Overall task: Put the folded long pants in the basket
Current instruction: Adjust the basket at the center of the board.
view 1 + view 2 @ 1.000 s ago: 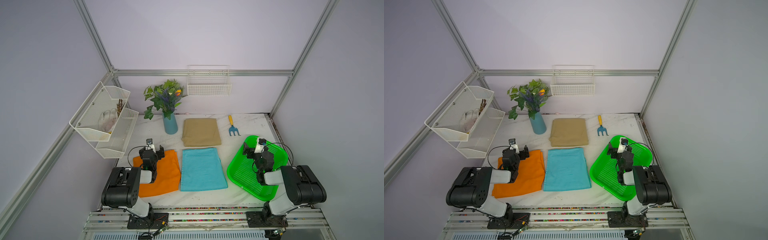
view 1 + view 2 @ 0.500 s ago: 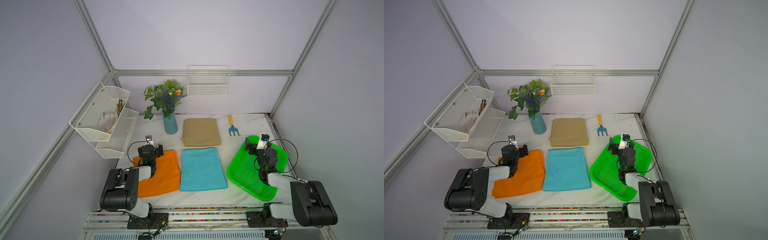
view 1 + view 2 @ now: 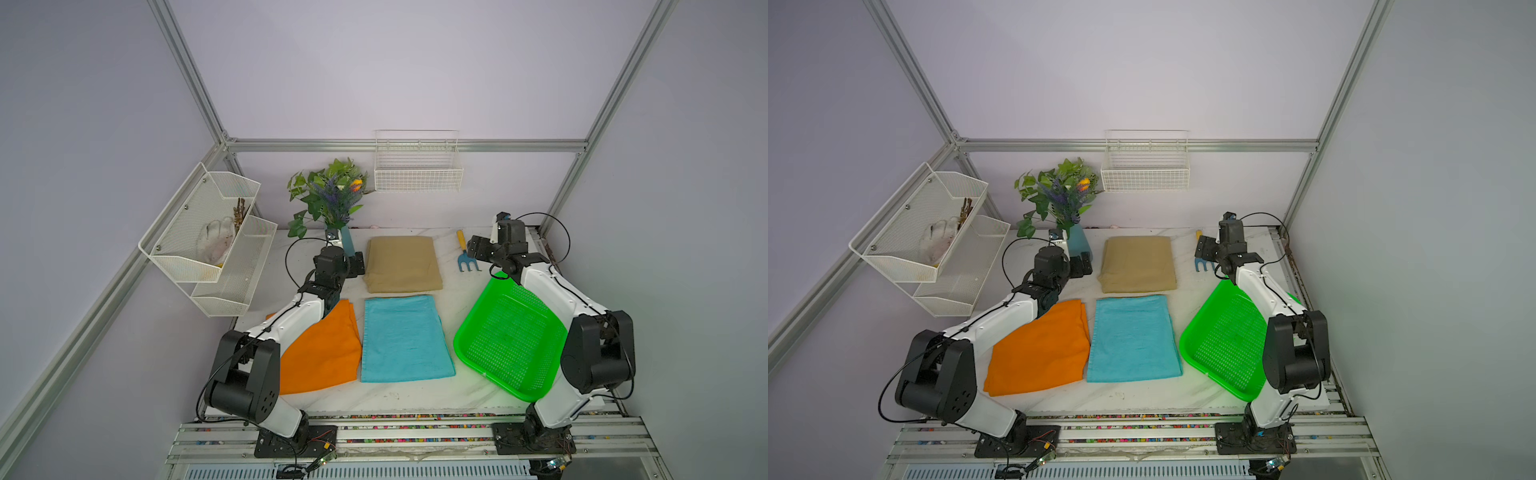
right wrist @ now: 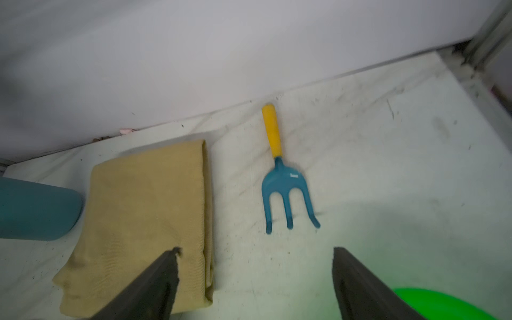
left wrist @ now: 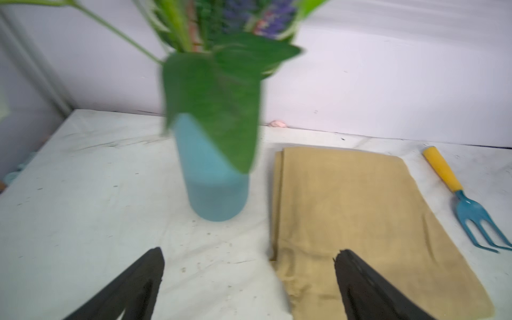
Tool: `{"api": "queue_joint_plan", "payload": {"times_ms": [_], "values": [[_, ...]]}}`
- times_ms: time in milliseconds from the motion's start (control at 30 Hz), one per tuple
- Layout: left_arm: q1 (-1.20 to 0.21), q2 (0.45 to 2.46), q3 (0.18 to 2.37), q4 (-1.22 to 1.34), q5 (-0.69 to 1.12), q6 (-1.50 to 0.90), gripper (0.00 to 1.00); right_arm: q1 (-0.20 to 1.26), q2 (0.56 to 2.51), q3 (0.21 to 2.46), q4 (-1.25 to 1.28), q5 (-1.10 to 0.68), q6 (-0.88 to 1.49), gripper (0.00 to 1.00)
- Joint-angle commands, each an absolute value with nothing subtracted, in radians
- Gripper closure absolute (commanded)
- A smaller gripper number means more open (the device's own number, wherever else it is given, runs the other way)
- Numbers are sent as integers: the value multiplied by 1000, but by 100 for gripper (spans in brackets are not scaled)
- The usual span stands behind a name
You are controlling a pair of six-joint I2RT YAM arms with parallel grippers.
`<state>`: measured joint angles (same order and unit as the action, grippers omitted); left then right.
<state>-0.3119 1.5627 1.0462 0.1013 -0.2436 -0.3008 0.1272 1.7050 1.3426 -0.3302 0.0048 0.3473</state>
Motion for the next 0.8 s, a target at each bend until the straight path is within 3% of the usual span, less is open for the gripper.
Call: {"api": "queue_joint_plan", "payload": {"times_ms": [0,233,367,600,767], "values": [[-363,1607,1142,43,-190,-376,0,120,1699,1350,-581,62,509,16],[-387,1650,1238,-29,-131,-432,0,120,1721,1359,-722,158,548,26],[-388,1664,1249,-54,-105,-418,0,120,1713,1282,-660,123,569,44],[-388,1654,1238,-68,-108,-403,0,123,1778,1288,-589,72,613,56],[-387,1624,1201,-54,-127,-410,0,125,1793,1312,-547,66,548,74]]}}
